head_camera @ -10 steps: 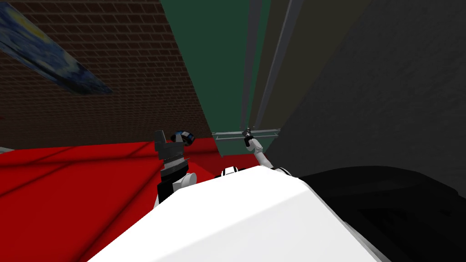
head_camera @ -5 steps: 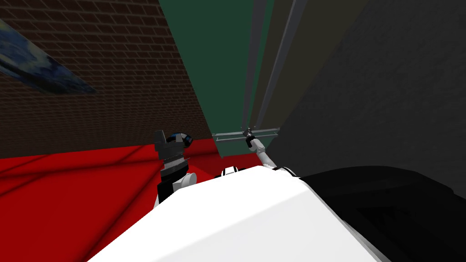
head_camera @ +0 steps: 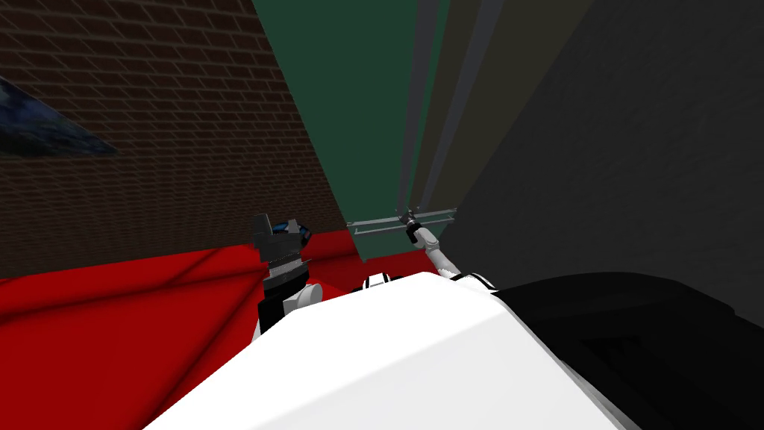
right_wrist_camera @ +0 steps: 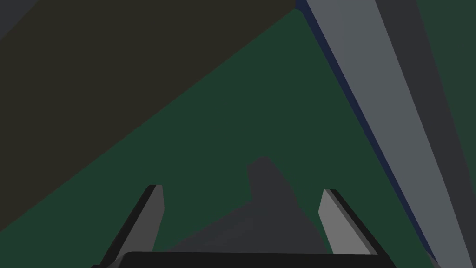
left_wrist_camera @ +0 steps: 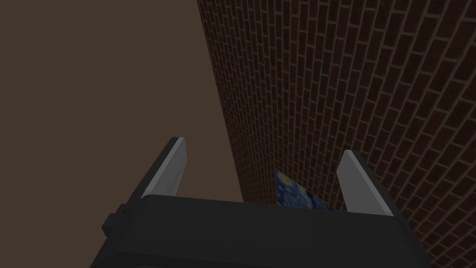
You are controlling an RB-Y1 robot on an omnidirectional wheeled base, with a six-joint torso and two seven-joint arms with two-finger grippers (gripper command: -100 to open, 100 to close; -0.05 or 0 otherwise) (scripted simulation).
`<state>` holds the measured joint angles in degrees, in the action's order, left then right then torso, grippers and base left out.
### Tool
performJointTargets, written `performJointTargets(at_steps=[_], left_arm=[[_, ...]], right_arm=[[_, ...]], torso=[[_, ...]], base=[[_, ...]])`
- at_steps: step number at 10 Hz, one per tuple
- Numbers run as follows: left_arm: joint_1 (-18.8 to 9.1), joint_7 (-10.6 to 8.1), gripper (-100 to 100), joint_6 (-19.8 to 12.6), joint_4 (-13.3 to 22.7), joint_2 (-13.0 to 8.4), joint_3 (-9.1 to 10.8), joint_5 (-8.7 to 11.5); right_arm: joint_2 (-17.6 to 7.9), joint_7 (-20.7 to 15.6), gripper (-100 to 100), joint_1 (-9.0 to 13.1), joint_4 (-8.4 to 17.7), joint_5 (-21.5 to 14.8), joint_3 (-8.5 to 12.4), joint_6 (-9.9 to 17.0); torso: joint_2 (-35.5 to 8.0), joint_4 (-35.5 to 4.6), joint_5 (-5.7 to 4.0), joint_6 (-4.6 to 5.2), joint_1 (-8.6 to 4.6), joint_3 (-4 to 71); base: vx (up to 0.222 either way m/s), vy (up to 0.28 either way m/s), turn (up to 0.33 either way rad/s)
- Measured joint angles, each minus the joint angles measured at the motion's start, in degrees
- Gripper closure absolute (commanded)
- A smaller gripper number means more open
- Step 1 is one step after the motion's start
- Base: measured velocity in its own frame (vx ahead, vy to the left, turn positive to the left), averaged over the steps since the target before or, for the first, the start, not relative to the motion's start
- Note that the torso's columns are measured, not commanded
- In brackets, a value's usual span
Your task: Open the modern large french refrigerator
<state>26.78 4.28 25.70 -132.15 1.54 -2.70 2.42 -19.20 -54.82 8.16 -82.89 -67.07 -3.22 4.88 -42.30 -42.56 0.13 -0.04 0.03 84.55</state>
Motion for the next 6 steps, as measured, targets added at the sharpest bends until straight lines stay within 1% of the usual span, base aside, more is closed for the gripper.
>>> performJointTargets(at_steps=[1, 2, 3, 4, 5, 6], left_arm=[[0.0, 0.0, 0, 0.0, 0.0, 0.0, 0.0, 0.0], [0.0, 0.0, 0, 0.0, 0.0, 0.0, 0.0, 0.0], [0.0, 0.0, 0, 0.0, 0.0, 0.0, 0.0, 0.0], [0.0, 0.0, 0, 0.0, 0.0, 0.0, 0.0, 0.0], [0.0, 0.0, 0, 0.0, 0.0, 0.0, 0.0, 0.0], [0.0, 0.0, 0, 0.0, 0.0, 0.0, 0.0, 0.0]], right_arm=[[-0.5, 1.3, -100, -0.1, -0.2, 0.1, -0.3, 0.1], [-1.5, 2.7, -100, -0.3, -0.2, -1.1, -0.5, -0.9], [-2.3, 4.4, -100, -0.5, -0.3, -1.5, -0.7, -1.6], [-3.8, 6.0, -100, -0.7, -0.3, -2.5, -1.0, -2.7], [-4.5, 7.6, -100, -0.9, -0.2, -3.1, -1.0, -3.5], [-4.6, 8.8, -100, -1.0, -0.1, -3.5, -0.7, -3.9]], torso=[[-0.1, 0.0, -0.05, -0.15, -0.08, -0.1], [-0.1, 0.0, -0.01, 0.12, -0.01, 0.0], [-0.1, 0.0, -0.01, 0.04, 0.05, -0.1], [-0.1, 0.1, 0.0, 0.14, 0.12, 0.0], [0.0, 0.1, -0.04, -0.03, 0.03, 0.0], [-0.1, 0.1, -0.09, -0.13, -0.06, -0.1]], base=[[0.052, 0.063, -0.164], [0.05, 0.086, -0.109], [0.066, 0.119, -0.208], [0.072, 0.1, -0.113], [0.031, 0.042, 0.01], [0.031, 0.088, -0.18]])
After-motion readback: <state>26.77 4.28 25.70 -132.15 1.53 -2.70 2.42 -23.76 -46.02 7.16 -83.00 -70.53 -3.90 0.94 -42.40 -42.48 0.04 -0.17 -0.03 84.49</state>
